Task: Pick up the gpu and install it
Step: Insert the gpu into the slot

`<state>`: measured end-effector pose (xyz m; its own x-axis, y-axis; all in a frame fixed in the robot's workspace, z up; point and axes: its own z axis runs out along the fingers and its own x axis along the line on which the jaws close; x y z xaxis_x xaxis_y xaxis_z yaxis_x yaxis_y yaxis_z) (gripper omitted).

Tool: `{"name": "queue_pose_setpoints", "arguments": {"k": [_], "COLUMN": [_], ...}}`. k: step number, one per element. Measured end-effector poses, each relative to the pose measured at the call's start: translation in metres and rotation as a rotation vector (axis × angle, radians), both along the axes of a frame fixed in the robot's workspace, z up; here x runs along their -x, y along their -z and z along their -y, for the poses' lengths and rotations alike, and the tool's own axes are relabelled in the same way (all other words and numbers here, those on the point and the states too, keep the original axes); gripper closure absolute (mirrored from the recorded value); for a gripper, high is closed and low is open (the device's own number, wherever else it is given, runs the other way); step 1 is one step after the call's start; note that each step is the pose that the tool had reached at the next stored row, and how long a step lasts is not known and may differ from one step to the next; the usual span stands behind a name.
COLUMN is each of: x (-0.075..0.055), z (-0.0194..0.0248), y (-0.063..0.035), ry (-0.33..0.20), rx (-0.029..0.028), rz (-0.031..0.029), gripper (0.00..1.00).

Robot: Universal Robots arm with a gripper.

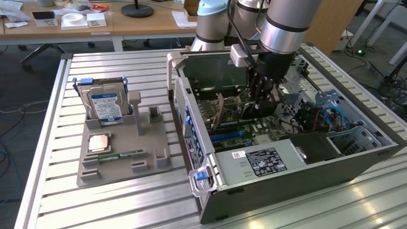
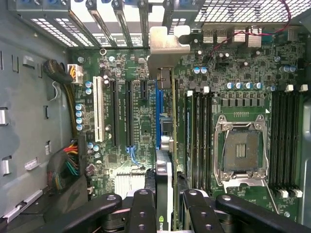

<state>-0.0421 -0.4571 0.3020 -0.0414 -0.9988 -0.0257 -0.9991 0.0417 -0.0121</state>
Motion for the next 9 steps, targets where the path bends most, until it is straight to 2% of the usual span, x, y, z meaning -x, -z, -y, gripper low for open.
{"name": "queue_pose_setpoints", "arguments": {"k": [3, 9], "x": [0.000, 0.003], "z": [-0.0001, 0.0000], "y": [0.0011, 0.0108], "ry": [0.000, 0.000], "rx": [-0.0006, -0.0001], "rz": [0.0002, 0.0000], "gripper": [0.73, 0.73]}}
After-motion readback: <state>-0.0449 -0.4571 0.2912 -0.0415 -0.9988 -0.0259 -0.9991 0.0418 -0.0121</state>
